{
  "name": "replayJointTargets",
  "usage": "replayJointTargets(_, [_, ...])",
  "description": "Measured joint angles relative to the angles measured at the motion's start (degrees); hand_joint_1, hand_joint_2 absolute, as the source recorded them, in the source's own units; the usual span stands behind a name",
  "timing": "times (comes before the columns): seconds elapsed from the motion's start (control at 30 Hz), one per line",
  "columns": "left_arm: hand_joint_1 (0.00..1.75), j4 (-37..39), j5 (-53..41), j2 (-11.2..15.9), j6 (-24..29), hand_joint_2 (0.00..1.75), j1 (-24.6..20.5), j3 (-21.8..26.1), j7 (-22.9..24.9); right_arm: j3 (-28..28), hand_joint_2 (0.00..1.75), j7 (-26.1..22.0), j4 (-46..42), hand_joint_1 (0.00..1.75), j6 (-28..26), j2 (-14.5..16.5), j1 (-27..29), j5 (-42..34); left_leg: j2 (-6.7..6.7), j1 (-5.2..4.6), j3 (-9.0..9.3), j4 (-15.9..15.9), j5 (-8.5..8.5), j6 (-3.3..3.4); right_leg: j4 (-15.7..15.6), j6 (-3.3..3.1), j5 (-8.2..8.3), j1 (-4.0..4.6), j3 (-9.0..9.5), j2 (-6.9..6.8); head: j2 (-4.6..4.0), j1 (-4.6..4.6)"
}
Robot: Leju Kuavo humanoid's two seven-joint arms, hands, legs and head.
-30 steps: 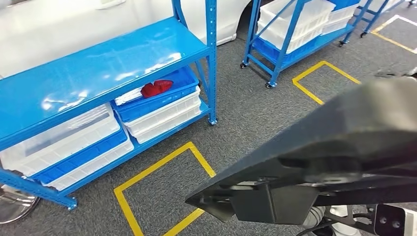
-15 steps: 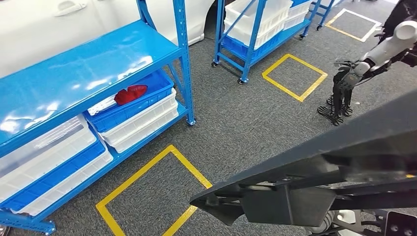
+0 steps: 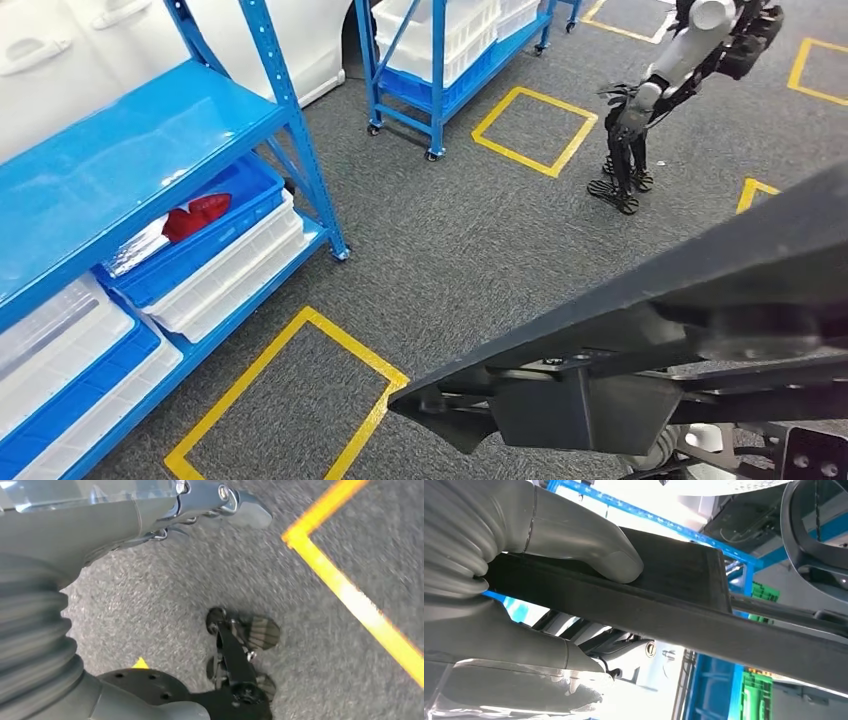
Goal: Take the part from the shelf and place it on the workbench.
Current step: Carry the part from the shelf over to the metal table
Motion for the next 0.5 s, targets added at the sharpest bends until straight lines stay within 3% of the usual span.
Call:
replayJointTargets(0.07, [0.0,0.0,-0.1,0.3,-0.6,1.75,0.3,0.1,-0.5,-0.2,1.75,0.0,-0.2,1.75,0.4,1.0,0.2,1.0,-1.29,-0.02,-3.25,6.7,-2.45,0.1,0.1,-0.27,0.07,0.3,-0.08,1.47,0.01,-0.08])
replayJointTargets(0.1, [0.0,0.0,-0.2,0.6,-0.9,1.75,0.4,0.1,-0.6,-0.3,1.75,0.0,-0.5,1.75,0.3,1.3,0.3,1.4,-1.59,-0.06,-3.91,7.7,-2.12,0.23,0.2,-0.3,0.07,0.44,-0.09,2.29,0.01,-0.09])
replayJointTargets(0.17, [0.0,0.0,-0.7,0.9,-1.5,1.75,0.3,0.1,-0.8,-0.5,1.75,0.0,-1.2,1.75,-0.5,1.6,0.6,2.1,-2.49,-0.14,-2.42,3.6,1.4,0.77,0.4,-0.3,0.08,0.61,-0.04,3.88,0.01,-0.08])
replayJointTargets(0.23, [0.0,0.0,-1.3,1.4,-2.1,1.75,0.1,-0.1,-0.9,-0.7,1.75,0.0,-1.9,1.75,-2.2,1.7,0.7,2.3,-5.45,-0.16,0.57,-3.6,4.83,1.45,0.5,-0.13,0.12,0.61,-0.13,5.34,0.0,-0.04])
replayJointTargets(0.3, [0.0,0.0,-2.0,1.8,-2.6,1.75,-0.1,-0.4,-1.1,-1.1,1.75,0.0,-2.3,1.75,-4.1,1.6,0.9,2.6,-7.3,-0.29,1.98,-7.1,5.72,1.84,0.6,0.48,0.33,0.38,-0.49,6.71,0.01,-0.08])
replayJointTargets(0.37, [0.0,0.0,-2.6,2.2,-2.9,1.75,-0.4,-0.9,-1.5,-1.9,1.75,0.0,-2.5,1.75,-5.3,1.3,1.2,3.1,-6.21,-0.33,2.3,-7.8,5.97,2.19,0.4,1.36,0.67,0.15,-0.78,7.93,0.01,-0.13])
replayJointTargets(0.43, [0.0,0.0,-3.0,2.5,-3.2,1.75,-0.8,-1.3,-2.0,-3.3,1.75,0.0,-2.6,1.75,-5.7,0.8,1.2,4.1,-4.69,-0.18,2.73,-8.9,6.65,2.81,1.5,1.92,-0.12,0.3,-1.52,6.14,0.0,0.05])
replayJointTargets(0.5, [0.0,0.0,-3.1,2.8,-3.4,1.75,-0.8,-1.6,-2.2,-4.1,1.75,0.0,-2.3,1.75,-6.4,0.4,0.3,5.2,-2.91,-0.32,2.86,-9.5,7.04,3.26,7.1,2.34,-3.39,0.34,-4.31,2.39,0.01,0.25])
